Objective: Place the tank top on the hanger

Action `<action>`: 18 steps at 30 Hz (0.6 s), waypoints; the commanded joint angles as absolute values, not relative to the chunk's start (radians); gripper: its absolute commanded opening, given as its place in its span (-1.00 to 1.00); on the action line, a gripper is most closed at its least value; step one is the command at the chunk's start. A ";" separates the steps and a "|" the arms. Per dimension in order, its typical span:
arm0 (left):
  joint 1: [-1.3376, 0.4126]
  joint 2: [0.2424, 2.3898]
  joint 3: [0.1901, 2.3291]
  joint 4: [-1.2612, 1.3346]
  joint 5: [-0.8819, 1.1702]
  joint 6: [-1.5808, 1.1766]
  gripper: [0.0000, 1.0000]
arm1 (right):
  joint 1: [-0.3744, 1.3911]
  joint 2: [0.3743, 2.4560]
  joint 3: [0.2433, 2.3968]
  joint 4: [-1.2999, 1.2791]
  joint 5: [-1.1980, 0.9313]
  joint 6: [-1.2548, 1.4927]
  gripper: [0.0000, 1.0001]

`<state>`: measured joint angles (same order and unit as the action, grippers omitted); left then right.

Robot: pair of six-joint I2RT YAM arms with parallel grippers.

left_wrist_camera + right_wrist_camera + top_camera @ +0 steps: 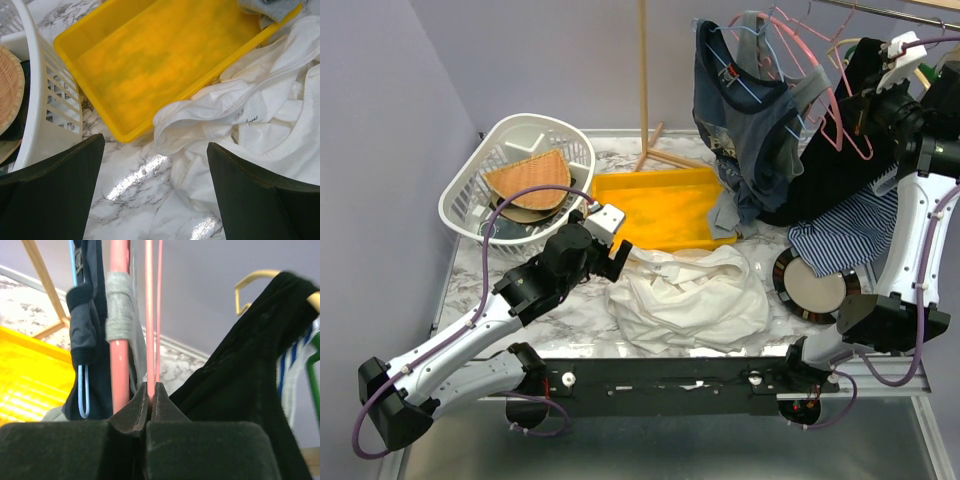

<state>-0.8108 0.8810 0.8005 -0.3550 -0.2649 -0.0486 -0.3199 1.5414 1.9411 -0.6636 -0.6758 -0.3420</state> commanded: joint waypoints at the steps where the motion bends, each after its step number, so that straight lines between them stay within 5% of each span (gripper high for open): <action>1: -0.804 0.877 0.793 -0.364 -0.247 -0.038 0.95 | -0.318 1.506 1.917 -0.574 -0.604 -0.376 -0.99; 18: -0.804 0.871 0.792 -0.361 -0.253 -0.037 0.97 | -0.318 1.234 1.648 -0.434 -0.463 -0.408 -0.99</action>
<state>-0.8104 0.8806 0.8005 -0.3569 -0.2649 -0.0483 -0.3191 1.3506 1.7153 -0.5182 -0.5377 -0.3931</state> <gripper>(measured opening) 0.981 0.023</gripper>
